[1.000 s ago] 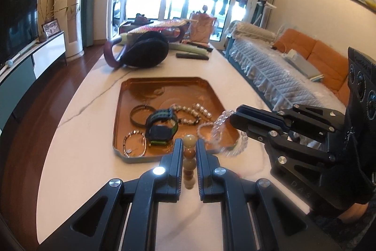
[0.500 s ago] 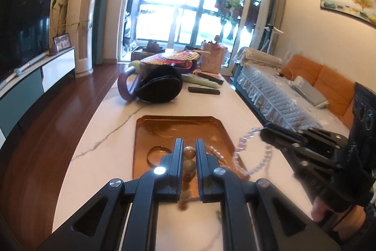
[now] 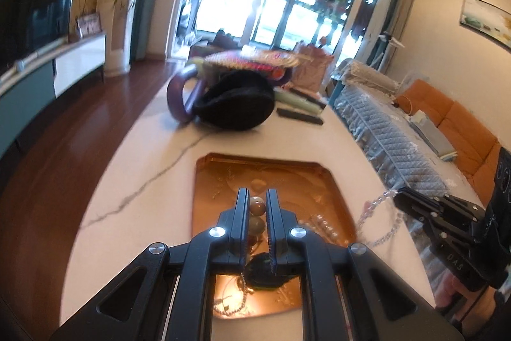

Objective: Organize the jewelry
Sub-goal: 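Carry both bracelets over the copper tray and open both tools to drop them, then move both tools toward the green and pink-green bead bracelets on the table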

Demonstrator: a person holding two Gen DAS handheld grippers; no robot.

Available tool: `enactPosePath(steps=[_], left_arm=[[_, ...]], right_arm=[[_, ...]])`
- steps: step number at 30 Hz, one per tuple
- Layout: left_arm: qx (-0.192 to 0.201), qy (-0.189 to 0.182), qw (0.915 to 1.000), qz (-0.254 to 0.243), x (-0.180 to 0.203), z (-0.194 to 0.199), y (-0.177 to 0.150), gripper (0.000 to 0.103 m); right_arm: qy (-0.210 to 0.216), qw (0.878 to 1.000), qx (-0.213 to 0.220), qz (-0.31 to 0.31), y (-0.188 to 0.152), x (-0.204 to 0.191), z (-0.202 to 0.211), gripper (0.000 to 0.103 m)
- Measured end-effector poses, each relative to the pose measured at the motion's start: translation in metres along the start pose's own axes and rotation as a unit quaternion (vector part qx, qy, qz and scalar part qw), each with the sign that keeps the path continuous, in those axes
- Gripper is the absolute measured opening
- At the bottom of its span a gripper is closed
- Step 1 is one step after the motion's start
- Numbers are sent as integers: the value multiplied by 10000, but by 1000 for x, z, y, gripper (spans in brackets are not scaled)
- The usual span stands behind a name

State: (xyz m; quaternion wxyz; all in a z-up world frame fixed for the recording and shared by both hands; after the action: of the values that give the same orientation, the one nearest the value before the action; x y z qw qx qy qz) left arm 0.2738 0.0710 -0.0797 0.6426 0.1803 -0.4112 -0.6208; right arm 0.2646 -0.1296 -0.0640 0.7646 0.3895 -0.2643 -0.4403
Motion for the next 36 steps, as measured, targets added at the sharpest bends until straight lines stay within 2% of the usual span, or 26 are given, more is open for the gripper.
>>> enactPosePath(steps=[4, 12, 20, 21, 22, 23, 24, 25, 29, 34, 36], left_arm=[[-456, 14, 9986, 263, -18, -33, -16, 11], [-736, 299, 9968, 96, -24, -54, -38, 11], [-817, 439, 9953, 268, -31, -49, -51, 13], [-860, 468, 9947, 315, -32, -48, -52, 19], [-912, 539, 9937, 372, -33, -47, -55, 33], [-904, 619, 9930, 437, -33, -43, -58, 42], [-839, 702, 9927, 511, -34, -37, -60, 59], [-754, 806, 9922, 578, -33, -29, -62, 64], [-563, 775, 9941, 506, -14, -3, -73, 64], [-450, 938, 9935, -460, 29, 20, -99, 64], [-502, 923, 9926, -609, 37, 24, -109, 64]], right_arm=[[-10, 9994, -305, -184, -13, 15, -21, 7], [55, 9944, -852, -626, -41, 35, -49, 7], [-68, 9923, -1085, -600, -54, 31, -60, 7], [-125, 9919, -1112, -599, -55, 31, -60, 7], [-171, 9916, -1121, -620, -56, 32, -60, 13], [-198, 9910, -1133, -686, -57, 34, -59, 18], [-176, 9904, -1131, -780, -57, 35, -57, 32], [-133, 9900, -1090, -885, -57, 36, -54, 43], [14, 9888, -955, -1145, -54, 34, -39, 46], [156, 9894, -860, -1164, -59, 20, -17, 46], [219, 9895, -849, -1153, -64, 13, -8, 46]])
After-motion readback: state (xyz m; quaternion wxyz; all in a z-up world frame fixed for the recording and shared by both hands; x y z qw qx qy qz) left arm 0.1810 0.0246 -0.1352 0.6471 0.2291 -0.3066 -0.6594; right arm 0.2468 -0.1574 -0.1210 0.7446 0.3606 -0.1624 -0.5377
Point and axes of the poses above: each gripper's, at about its wrist camera, not at the fingertips, and z roughly against the way its jaws point, x to its right, y to its top, the point moved 5 cm from there along -z, roughly the way its jaws point, and after that the axes turned 1 degree about z, right-handed, at the moved point
